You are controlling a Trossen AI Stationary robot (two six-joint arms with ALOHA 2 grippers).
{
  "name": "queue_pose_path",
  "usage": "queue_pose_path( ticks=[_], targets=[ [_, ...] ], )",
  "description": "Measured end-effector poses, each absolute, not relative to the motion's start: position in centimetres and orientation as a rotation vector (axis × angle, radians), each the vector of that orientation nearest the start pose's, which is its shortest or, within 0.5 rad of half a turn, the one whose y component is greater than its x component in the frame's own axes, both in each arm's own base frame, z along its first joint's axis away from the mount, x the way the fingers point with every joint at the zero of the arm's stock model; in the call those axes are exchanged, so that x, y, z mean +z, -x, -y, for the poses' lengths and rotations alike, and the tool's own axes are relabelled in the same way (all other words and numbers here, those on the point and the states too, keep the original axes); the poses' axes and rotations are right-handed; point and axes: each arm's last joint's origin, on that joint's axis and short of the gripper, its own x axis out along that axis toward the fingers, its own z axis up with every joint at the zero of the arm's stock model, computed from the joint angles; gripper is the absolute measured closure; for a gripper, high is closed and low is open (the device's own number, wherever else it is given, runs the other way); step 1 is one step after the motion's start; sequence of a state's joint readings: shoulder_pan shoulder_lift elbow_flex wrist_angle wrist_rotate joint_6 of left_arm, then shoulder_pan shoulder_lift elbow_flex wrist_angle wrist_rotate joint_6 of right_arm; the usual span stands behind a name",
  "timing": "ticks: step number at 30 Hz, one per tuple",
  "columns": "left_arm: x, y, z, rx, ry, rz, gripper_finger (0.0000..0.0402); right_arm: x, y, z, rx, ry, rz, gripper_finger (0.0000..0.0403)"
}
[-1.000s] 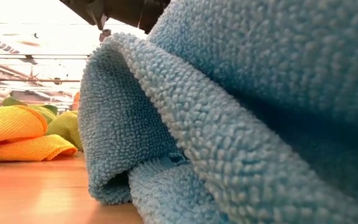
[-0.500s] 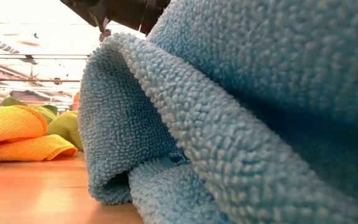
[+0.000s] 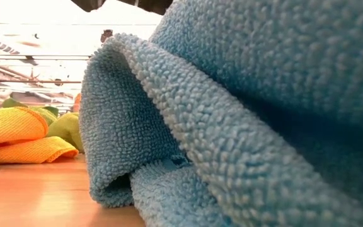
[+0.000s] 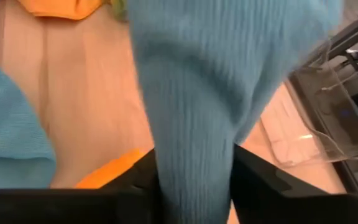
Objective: Sort microfiber towel by color & place in baskets
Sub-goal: Put the top blue microfiber towel into the wire basket
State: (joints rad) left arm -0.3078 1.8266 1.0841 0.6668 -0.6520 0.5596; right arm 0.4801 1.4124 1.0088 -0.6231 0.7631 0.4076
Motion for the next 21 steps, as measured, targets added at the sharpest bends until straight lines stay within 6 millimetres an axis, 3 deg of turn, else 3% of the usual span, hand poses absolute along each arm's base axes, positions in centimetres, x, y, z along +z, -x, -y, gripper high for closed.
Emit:
queue_pose_path(
  ticks=[7,21],
  targets=[
    [23.92,-37.61,11.08,0.490,-0.641,-0.202,0.0370,24.67,-25.07,-10.80,-0.431,0.190,-0.758,0.0225],
    [24.11,-37.37,11.32,0.511,-0.652,-0.212,0.0368,24.60,-24.98,-10.76,-0.473,0.083,-0.743,0.0191]
  ],
)
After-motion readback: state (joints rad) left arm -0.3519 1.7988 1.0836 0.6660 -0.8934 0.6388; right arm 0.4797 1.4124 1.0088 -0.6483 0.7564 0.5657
